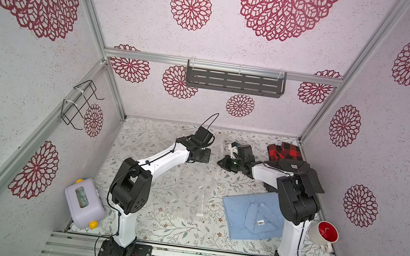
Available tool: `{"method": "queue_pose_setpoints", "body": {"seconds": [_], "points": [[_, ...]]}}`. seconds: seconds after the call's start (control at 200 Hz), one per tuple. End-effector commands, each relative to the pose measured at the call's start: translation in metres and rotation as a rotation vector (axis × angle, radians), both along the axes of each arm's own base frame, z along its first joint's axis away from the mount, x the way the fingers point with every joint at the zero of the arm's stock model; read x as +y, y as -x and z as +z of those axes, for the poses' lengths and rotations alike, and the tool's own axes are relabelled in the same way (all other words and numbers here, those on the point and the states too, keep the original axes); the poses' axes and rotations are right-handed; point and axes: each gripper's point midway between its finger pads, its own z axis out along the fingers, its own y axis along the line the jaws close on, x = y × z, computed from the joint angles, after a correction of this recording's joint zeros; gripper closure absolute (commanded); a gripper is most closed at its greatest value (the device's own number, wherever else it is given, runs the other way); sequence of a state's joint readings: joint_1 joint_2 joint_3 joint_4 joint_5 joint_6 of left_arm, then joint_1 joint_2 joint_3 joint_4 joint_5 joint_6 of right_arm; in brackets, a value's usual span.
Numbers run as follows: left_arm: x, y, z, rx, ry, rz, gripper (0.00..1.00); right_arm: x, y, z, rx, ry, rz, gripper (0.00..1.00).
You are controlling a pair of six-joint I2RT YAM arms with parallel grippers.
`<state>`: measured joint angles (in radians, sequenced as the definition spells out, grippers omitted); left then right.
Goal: Place the folded shirt into the vacuum bag
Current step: Open the vacuum bag at the center of the board.
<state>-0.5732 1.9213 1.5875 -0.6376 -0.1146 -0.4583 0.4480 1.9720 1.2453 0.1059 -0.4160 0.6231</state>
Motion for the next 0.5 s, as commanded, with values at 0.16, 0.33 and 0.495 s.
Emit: {"method": "queue_pose_setpoints", "body": {"seconds": [0.16,0.33,0.495], "points": [[0.010,0.009,0.021,-0.022,0.000,0.003,0.51,0.028,0.003,0.077,-0.123,-0.115,-0.021,1.00],[0.007,0.018,0.024,0.000,0.023,-0.011,0.43,0.036,0.008,0.083,-0.123,-0.140,-0.020,1.00],[-0.003,0.030,0.022,0.029,0.050,-0.033,0.40,0.035,0.009,0.092,-0.131,-0.173,-0.038,1.00]]}}
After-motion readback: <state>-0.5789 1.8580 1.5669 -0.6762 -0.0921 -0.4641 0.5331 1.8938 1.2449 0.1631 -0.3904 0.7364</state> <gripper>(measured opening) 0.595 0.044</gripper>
